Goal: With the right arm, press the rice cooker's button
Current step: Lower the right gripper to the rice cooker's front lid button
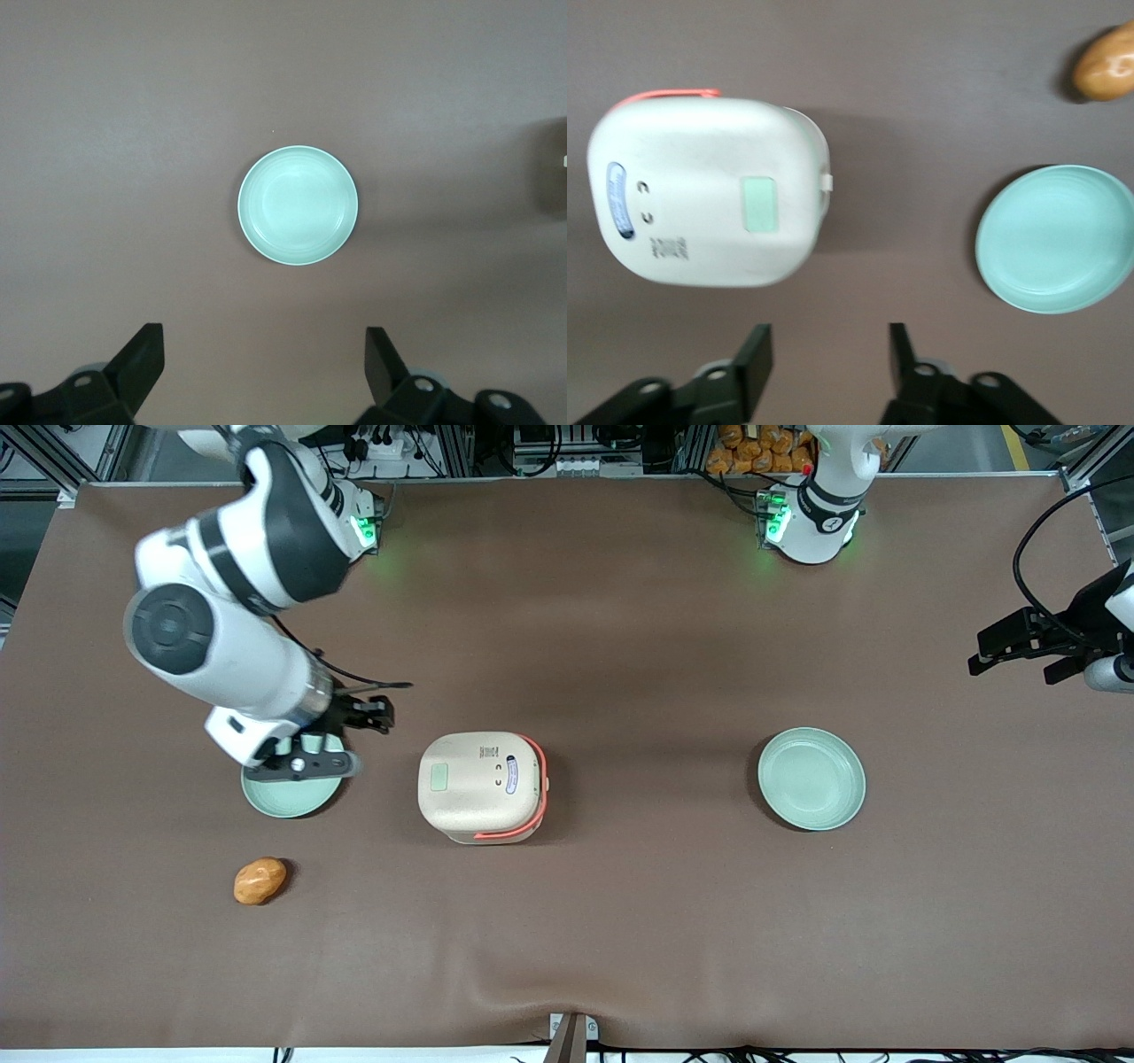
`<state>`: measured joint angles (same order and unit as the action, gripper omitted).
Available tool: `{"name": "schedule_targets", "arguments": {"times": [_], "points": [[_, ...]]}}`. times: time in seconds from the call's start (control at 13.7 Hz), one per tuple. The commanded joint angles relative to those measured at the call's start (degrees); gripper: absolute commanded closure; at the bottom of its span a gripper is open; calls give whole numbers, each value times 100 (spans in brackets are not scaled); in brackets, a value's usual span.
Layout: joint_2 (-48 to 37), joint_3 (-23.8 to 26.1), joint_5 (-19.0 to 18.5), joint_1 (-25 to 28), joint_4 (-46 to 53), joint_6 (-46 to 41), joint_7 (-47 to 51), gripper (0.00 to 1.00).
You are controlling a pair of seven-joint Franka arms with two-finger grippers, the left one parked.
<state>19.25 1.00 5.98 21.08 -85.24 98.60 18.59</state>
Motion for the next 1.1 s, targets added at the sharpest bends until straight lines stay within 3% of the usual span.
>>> {"name": "schedule_targets", "arguments": {"times": [0.0,1.02], "points": [[254,-38,140,256,60,264,390,100],[799,-38,140,459,-54,1134,637,100]]}}
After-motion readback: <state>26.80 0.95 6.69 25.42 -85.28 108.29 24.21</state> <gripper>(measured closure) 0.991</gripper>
